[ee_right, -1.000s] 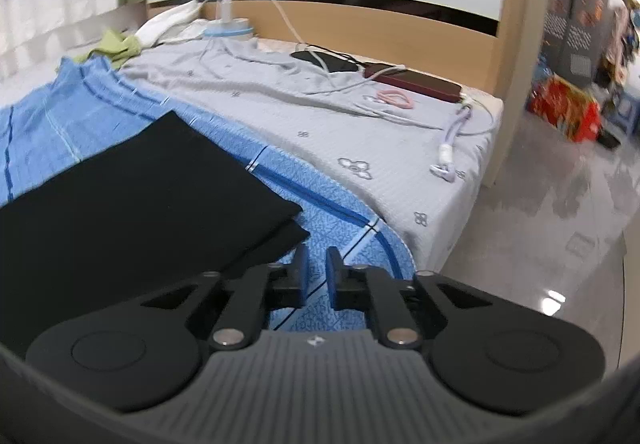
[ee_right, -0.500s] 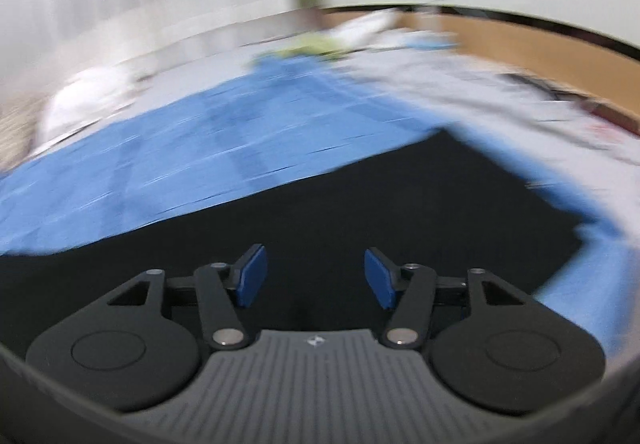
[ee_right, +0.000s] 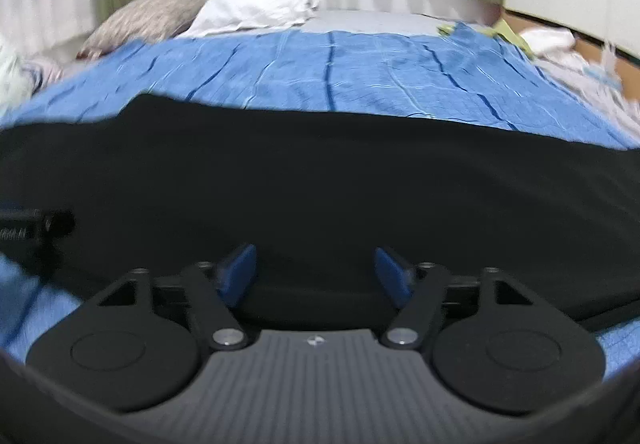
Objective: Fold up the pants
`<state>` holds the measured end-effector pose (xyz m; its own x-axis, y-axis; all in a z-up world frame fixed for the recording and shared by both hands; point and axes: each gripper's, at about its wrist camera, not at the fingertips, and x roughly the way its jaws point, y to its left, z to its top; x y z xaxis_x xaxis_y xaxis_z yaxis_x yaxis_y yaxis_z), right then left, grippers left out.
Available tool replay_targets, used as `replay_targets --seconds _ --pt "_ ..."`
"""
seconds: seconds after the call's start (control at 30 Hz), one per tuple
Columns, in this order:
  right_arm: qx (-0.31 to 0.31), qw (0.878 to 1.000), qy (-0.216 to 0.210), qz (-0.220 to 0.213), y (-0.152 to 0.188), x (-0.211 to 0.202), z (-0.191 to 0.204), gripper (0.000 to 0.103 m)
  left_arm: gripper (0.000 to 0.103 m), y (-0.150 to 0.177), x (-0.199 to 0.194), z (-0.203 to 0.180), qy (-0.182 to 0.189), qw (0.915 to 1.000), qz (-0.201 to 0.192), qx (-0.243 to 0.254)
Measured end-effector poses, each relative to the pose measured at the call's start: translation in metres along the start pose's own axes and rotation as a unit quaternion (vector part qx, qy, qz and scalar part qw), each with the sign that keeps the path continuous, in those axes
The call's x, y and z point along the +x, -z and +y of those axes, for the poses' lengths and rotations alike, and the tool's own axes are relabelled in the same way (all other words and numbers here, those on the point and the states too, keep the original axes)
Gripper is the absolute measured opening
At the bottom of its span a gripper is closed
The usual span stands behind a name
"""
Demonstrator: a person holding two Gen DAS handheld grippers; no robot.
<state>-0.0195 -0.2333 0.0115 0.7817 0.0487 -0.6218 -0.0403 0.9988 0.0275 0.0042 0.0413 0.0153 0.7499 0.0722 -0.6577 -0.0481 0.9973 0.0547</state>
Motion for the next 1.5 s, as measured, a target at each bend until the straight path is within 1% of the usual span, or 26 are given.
replay_targets --seconds 0.1,0.3,0.4,0.47,0.5,0.53,0.6,0.67,0.7,0.77,0.83,0.9,0.97,1.07,1.13,1.17,1.2,1.27,1.37,1.5 --pt "-0.004 1.0 -0.008 0.003 0.007 -0.008 0.002 0.087 0.084 0.01 -0.005 0.0 -0.004 1.0 -0.007 -0.003" --pt "0.002 1.0 -0.024 -0.007 0.021 -0.025 -0.006 0.087 0.084 0.019 -0.014 0.002 0.0 0.9999 -0.009 0.008" --pt "0.022 0.999 -0.042 -0.002 0.024 -0.034 -0.014 0.088 0.084 0.019 -0.021 0.001 -0.003 0.9999 -0.006 0.015" --pt "0.05 0.998 -0.045 -0.009 0.024 -0.048 -0.025 0.088 0.084 0.014 -0.028 -0.001 -0.004 0.9999 0.009 0.01" --pt "0.069 0.996 -0.046 -0.014 0.023 -0.053 -0.032 0.088 0.084 0.01 -0.033 -0.003 0.007 0.9999 0.014 0.006" --pt "0.094 0.994 -0.047 -0.019 0.024 -0.058 -0.042 0.088 0.084 0.006 -0.038 -0.006 0.026 0.9996 0.009 0.002" --pt "0.158 0.986 -0.039 -0.034 0.025 -0.067 -0.069 0.088 0.084 -0.003 -0.048 -0.015 0.06 0.9981 -0.011 -0.004" --pt "0.207 0.977 -0.018 -0.052 0.028 -0.073 -0.093 0.088 0.084 -0.011 -0.052 -0.034 0.091 0.9955 -0.024 0.001" --pt "0.23 0.971 -0.001 -0.061 0.031 -0.076 -0.107 0.088 0.084 -0.015 -0.052 -0.047 0.104 0.9942 -0.028 0.009" --pt "0.269 0.96 0.034 -0.07 0.038 -0.082 -0.132 0.088 0.084 -0.018 -0.05 -0.072 0.116 0.9924 -0.029 0.028" --pt "0.311 0.945 0.06 -0.081 0.046 -0.089 -0.158 0.087 0.084 -0.017 -0.046 -0.098 0.135 0.9895 -0.028 0.046" --pt "0.356 0.926 0.079 -0.095 0.057 -0.096 -0.185 0.086 0.084 -0.012 -0.042 -0.12 0.152 0.9862 -0.024 0.06" --pt "0.396 0.907 0.089 -0.108 0.065 -0.101 -0.21 0.084 0.084 -0.005 -0.036 -0.138 0.155 0.9844 -0.017 0.081" --pt "0.438 0.886 0.093 -0.123 0.07 -0.1 -0.242 0.082 0.084 0.012 -0.028 -0.151 0.131 0.9855 0.007 0.107" --pt "0.459 0.875 0.091 -0.127 0.072 -0.097 -0.259 0.082 0.084 0.021 -0.031 -0.148 0.132 0.9855 -0.01 0.106" --pt "0.468 0.87 0.089 -0.131 0.072 -0.096 -0.267 0.082 0.084 0.023 -0.032 -0.146 0.129 0.9857 -0.009 0.108" --pt "0.472 0.866 0.096 -0.134 0.071 -0.095 -0.273 0.082 0.084 0.024 -0.033 -0.145 0.125 0.9861 -0.009 0.109" --pt "0.471 0.863 0.118 -0.137 0.068 -0.091 -0.282 0.082 0.087 0.027 -0.033 -0.141 0.119 0.9872 -0.007 0.105" --pt "0.472 0.859 0.137 -0.147 0.066 -0.086 -0.298 0.082 0.088 0.028 -0.032 -0.132 0.125 0.9877 -0.003 0.094" --pt "0.463 0.859 0.158 -0.149 0.058 -0.077 -0.311 0.082 0.09 0.026 -0.03 -0.133 0.117 0.9883 -0.004 0.098"
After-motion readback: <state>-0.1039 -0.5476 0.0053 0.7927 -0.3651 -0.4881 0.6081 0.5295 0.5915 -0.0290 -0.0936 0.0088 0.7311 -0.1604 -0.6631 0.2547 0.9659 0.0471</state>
